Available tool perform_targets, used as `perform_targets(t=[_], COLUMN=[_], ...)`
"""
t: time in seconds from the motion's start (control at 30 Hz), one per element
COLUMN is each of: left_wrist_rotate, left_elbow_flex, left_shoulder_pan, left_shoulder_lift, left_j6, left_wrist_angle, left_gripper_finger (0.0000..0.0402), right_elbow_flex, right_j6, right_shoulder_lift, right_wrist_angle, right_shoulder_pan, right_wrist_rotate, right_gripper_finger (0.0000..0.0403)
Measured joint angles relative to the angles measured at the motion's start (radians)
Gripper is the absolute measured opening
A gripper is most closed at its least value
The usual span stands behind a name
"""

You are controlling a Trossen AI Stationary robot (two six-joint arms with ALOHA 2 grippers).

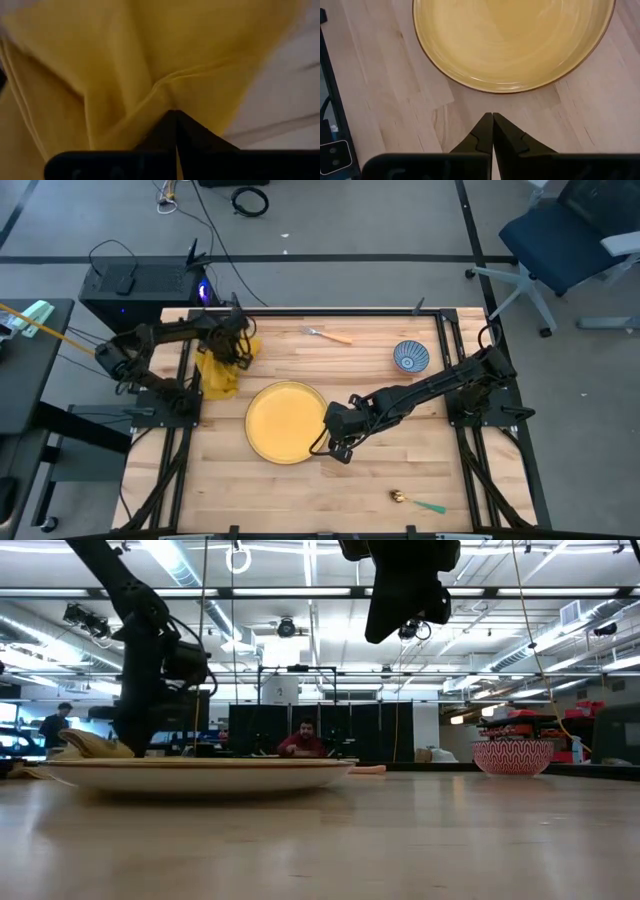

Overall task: Set table place
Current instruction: Move the yellow napkin to the top left of the table, then put the blue-patterned bowl on top of the yellow plate

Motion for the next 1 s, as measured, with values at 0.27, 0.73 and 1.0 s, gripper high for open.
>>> perform_targets(t=[0.27,0.73,1.0], left_wrist_rotate=[0.020,0.162,0.194], left_elbow_flex=[0.097,0.229,0.255], left_shoulder_pan=[0.102,0.080,-0.015], left_shoulder_lift=[0.003,0.000,-0.113], left_j6=[0.041,0.031,-0.036], left_wrist_angle=[0.048,-0.270,-0.369], left_gripper_finger=[0.0009,0.0009,0.0009], right_elbow_flex=[0.000,0.000,0.000], right_j6=[0.000,0.000,0.000], right_shoulder_lift=[0.000,0.000,0.000], right_wrist_angle=[0.000,-0.001,-0.003], right_shoulder_pan=[0.000,-0.001,-0.001], right_wrist_rotate=[0.000,0.000,0.000], right_gripper_finger=[0.0016,0.0016,0.0016])
